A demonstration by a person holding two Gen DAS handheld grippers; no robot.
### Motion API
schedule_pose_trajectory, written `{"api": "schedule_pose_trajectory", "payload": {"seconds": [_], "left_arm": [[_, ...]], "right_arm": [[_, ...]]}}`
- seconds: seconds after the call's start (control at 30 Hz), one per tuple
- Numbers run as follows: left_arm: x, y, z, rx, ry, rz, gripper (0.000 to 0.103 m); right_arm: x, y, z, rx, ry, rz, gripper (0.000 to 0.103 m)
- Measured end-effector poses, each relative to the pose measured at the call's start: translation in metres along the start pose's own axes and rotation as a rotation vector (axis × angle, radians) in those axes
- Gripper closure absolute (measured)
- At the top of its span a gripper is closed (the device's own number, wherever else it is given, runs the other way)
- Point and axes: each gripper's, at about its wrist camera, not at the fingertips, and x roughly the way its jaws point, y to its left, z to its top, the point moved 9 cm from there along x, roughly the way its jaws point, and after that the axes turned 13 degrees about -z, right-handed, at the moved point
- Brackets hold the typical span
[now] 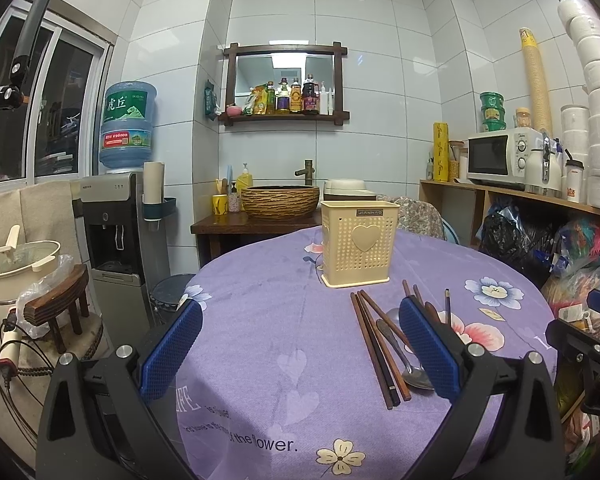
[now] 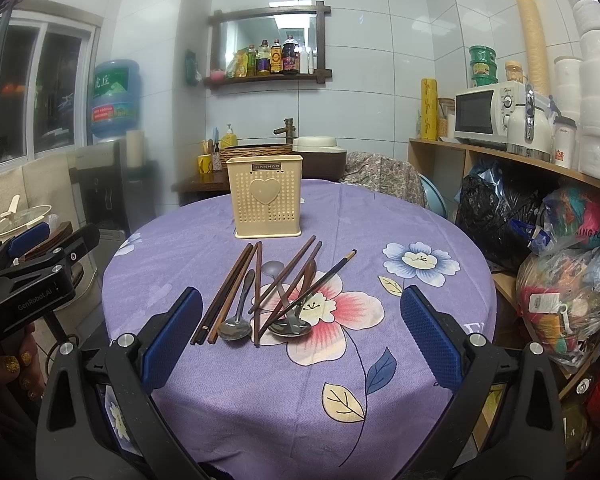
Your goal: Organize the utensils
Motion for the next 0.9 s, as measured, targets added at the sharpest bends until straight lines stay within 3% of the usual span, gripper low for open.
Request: {"api": "schedule_pose_trajectory", "payload": {"seconds": [0.23,0.4,0.7,0.9], "left_arm": [[0.001,0.002,-0.002,0.001,0.010,-0.001,0.005],[0.008,0.000,-0.009,-0.002,0.061,-0.039,0.005],[0.041,0.004,-0.031,-0.008,0.212,-0.099,0.009],[0.085,0.005,-0.051,0.000,0.388,-0.148,0.023]], "right_arm": [[0.004,0.001,-0.003,-0.003,0.014,-0.001,0.005],[0.016,-0.001,-0.008,-0.018,0.048,-0.028,0.005],[0.064,-0.025,-0.025,-0.029,0.186,-0.080,0.005],[0.109,-0.039,-0.035,-0.047,0.281,-0.115,0.005]]}}
